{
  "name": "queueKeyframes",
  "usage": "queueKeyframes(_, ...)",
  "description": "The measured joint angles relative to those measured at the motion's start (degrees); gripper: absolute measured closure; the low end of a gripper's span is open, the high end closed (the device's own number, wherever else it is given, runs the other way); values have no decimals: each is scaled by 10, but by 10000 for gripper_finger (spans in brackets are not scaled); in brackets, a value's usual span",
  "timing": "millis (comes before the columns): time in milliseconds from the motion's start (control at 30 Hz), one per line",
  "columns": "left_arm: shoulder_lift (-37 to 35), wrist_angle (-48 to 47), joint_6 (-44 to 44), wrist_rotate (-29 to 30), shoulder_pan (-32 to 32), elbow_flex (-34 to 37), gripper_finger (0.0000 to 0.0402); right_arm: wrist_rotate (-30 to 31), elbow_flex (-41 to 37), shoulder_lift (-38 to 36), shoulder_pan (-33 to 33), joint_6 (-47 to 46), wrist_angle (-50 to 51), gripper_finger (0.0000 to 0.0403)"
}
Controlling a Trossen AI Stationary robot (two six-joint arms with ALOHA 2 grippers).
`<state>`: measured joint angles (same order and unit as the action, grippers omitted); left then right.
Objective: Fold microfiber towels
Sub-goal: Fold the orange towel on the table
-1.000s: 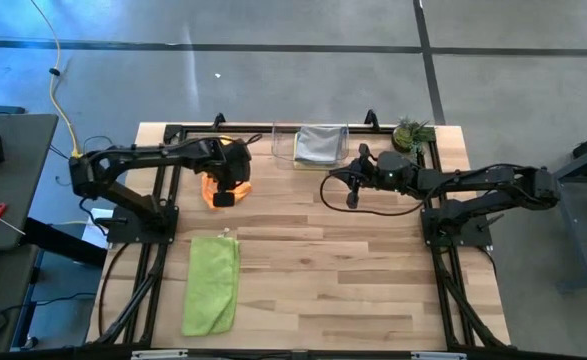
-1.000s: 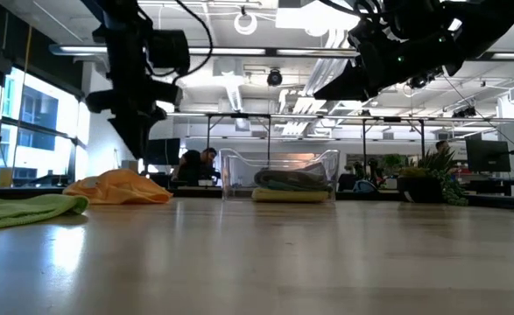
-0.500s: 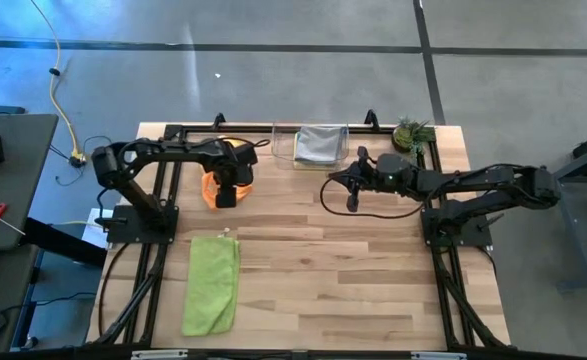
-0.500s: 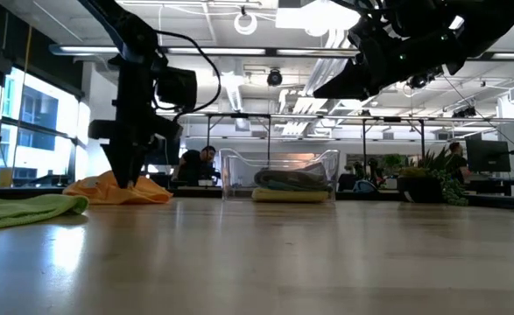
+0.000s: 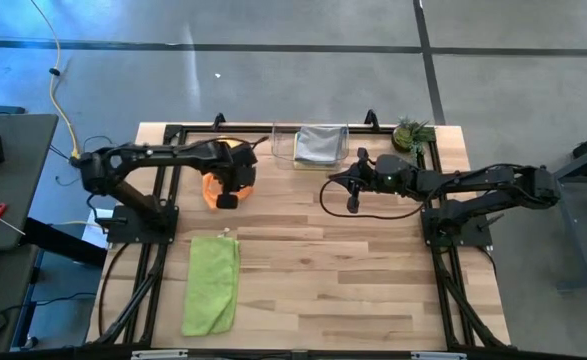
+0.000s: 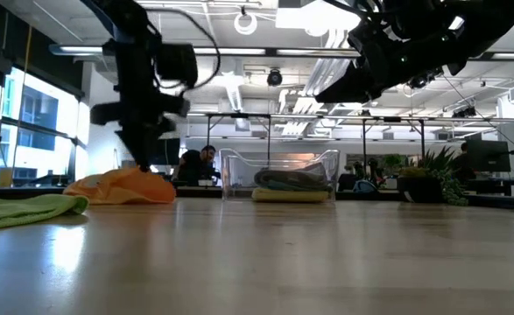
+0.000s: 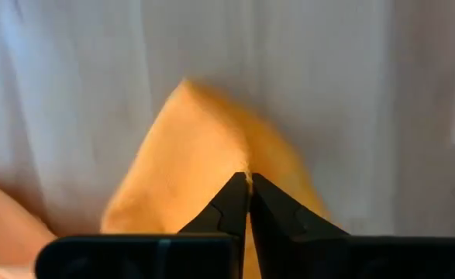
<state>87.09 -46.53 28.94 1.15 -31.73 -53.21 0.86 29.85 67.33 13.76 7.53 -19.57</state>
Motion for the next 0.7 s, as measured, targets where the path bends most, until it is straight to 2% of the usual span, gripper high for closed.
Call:
queueKeyframes(200, -74, 69, -14, -4, 68, -1, 400, 22, 0, 0, -12, -11, 2, 402)
queueKeyframes(433, -129, 162, -37, -21, 178, -1, 400, 56, 0, -4, -51, -11, 6, 402)
queueKeyframes(567, -116, 248, -69, -34, 232, -1, 401, 71, 0, -26, -75, -11, 33, 402)
queueKeyframes(700, -59, 365, -82, -40, 268, -1, 401, 112, 0, -63, -100, -17, 87, 402)
